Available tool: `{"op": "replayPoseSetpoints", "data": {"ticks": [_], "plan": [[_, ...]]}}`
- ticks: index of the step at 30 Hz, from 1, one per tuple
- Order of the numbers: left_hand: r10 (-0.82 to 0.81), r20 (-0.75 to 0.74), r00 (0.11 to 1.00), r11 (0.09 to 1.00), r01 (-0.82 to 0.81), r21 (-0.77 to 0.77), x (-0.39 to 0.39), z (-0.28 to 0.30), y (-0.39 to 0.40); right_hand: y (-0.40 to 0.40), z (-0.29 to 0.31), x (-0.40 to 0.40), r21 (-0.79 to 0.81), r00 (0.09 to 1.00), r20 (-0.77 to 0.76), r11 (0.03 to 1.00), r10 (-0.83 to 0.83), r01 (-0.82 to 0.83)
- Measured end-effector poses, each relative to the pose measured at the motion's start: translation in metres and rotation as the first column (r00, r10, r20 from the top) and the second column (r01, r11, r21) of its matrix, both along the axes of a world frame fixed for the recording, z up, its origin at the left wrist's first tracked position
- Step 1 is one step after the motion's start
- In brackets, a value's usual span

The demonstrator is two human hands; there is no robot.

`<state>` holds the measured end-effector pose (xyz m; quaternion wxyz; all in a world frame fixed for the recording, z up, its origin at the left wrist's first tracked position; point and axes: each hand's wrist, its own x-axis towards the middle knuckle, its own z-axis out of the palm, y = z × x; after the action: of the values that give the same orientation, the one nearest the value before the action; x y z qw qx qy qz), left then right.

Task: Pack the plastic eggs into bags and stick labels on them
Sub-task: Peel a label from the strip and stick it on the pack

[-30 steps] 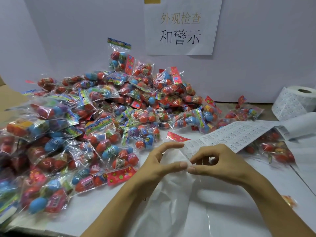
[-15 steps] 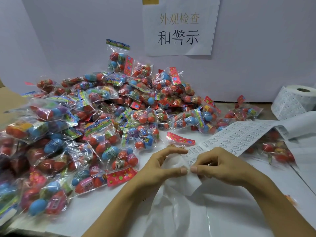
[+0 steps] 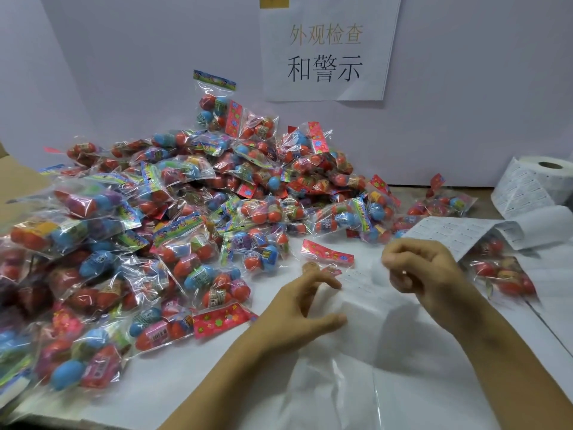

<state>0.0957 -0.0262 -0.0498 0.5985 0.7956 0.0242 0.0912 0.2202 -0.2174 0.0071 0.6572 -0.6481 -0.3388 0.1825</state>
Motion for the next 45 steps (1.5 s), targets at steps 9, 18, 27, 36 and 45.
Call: {"op": "replayPoseSetpoints", "data": {"ticks": [9,18,27,36,45], "plan": [[-0.125,0.091,0.988,0.904,0.076,0.421,0.000,-0.010,-0.010,0.015,-0.017,-0.005,0.000,0.930,0.215,0.952,-0.299,0.306],[0.082,-0.010,0.997,0.921,-0.080,-0.380,0.004,0.012,-0.012,0.032,-0.029,-0.028,-0.040,0.778,0.575,0.941,-0.254,0.337],[0.119,0.009,0.993,0.874,-0.100,-0.476,0.003,0.015,-0.006,0.035,-0.028,-0.031,-0.141,0.888,0.430,0.959,-0.164,0.246],[0.132,0.035,0.991,0.920,-0.109,-0.376,0.004,0.009,-0.006,0.034,-0.030,-0.022,-0.077,0.986,0.133,0.990,-0.105,0.116],[0.468,0.107,0.877,0.825,-0.477,0.302,0.008,-0.003,0.007,0.040,-0.033,-0.016,-0.044,0.972,-0.169,0.986,-0.164,0.158]]}}
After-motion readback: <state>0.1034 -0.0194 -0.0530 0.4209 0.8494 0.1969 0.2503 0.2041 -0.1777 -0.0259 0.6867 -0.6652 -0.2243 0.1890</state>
